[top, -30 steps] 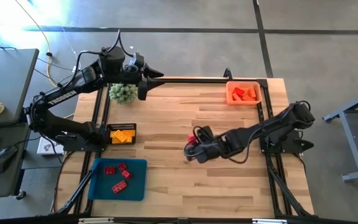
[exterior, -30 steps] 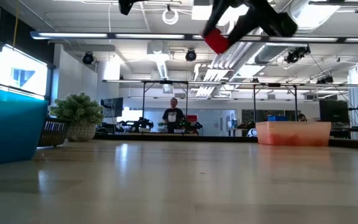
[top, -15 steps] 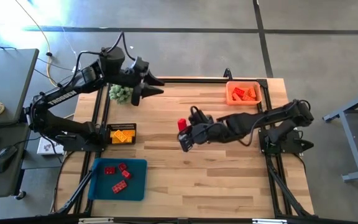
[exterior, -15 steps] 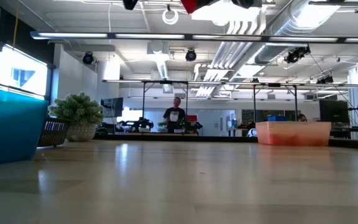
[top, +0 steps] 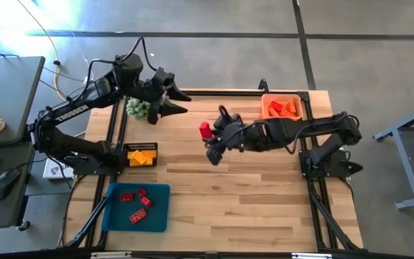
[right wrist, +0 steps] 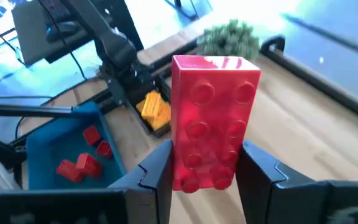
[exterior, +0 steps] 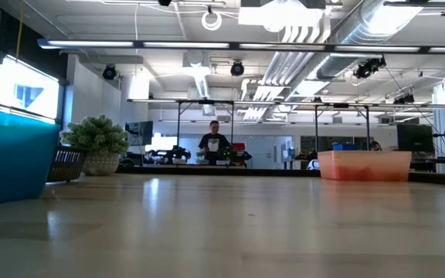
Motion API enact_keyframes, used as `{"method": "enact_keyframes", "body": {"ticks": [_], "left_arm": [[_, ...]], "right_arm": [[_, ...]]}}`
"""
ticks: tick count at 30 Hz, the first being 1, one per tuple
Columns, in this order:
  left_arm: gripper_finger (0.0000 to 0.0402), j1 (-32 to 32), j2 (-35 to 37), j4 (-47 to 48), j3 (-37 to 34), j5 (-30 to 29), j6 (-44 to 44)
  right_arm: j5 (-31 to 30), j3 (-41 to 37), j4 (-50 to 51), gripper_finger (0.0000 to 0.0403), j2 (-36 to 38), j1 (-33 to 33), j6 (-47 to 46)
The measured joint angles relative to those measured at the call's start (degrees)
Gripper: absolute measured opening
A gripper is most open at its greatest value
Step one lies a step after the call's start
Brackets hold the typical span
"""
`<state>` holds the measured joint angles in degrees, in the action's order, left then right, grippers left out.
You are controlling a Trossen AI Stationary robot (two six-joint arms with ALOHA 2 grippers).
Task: Sort & place blocks by color
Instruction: Put the red game piece into the blue bin
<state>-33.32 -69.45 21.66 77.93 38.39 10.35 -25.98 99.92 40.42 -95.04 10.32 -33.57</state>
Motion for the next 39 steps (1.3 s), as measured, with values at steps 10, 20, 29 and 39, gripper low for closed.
{"method": "enact_keyframes", "body": {"ticks": [10,20,29,39], "left_arm": [[0.0252,2.53,0.00,-2.64,0.00,0.12,0.00],[0.0252,2.74,0.00,-2.67,0.00,-0.22,0.08],[0.0252,2.74,-0.02,-2.67,0.00,-0.22,0.01],[0.0252,2.74,-0.15,-5.50,0.00,-0.22,-0.02]], "right_arm": [[5.33,2.14,-9.02,0.0111,0.00,-3.85,13.27],[9.49,2.14,-13.87,0.0111,0.00,-5.82,17.58],[10.15,2.14,-17.36,0.0111,0.00,-8.40,17.61],[15.01,2.11,-21.63,0.0111,0.00,-10.08,17.61]]}}
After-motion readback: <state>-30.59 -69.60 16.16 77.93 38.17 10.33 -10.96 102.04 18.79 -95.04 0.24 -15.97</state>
